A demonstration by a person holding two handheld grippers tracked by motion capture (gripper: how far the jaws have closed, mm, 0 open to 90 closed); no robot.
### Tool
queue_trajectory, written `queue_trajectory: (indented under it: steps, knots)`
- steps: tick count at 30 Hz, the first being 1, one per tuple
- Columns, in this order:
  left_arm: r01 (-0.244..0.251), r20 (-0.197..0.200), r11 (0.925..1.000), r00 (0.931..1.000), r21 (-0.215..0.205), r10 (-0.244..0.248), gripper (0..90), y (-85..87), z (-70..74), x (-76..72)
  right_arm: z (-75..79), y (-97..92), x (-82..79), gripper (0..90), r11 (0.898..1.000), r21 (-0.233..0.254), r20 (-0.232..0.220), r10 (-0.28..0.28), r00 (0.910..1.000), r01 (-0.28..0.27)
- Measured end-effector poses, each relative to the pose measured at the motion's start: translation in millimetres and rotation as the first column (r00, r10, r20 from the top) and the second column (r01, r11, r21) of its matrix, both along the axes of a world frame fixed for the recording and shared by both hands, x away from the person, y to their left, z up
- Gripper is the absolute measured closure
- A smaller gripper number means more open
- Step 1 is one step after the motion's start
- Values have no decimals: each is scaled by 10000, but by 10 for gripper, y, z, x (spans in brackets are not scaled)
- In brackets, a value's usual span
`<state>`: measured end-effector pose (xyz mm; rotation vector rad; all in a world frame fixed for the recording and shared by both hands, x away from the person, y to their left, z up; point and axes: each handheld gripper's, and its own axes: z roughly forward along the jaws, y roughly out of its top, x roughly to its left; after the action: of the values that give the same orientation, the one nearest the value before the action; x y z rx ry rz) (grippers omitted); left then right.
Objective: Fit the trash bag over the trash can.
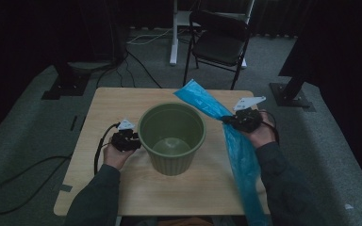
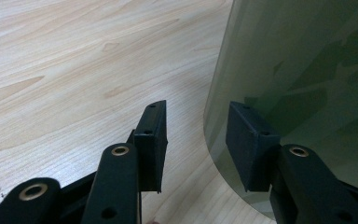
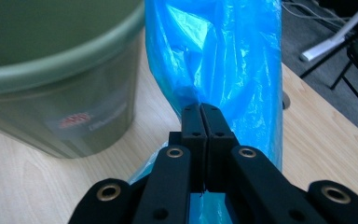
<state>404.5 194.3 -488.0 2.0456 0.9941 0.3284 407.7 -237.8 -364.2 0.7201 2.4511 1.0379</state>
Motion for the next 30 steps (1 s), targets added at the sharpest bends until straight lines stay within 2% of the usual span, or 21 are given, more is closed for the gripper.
queue_trajectory:
  steps: [9, 16, 25, 28, 30]
  knots:
    - [-40, 50, 10000, 10000, -68, 40, 591, -1, 10, -5, 97, 107, -85, 894, 9980, 32, 233, 637, 9977, -638]
    - [105, 90, 9997, 9999, -226, -103, 593, -61, 24, -16, 156, 193, -132, 893, 9918, 8, 295, 1276, 9914, -1277]
    - [483, 106, 9985, 9988, -269, -480, 592, -167, 37, -44, 163, 261, -158, 893, 9821, 22, 56, 1882, 9821, -1883]
    - [603, 133, 9980, 9981, -207, -600, 592, -194, 49, -57, 153, 258, -155, 893, 9805, 70, -44, 1966, 9805, -1965]
    - [608, 157, 9977, 9981, -314, -603, 592, -186, 63, -59, 148, 251, -156, 893, 9795, 154, -83, 2009, 9796, -2008]
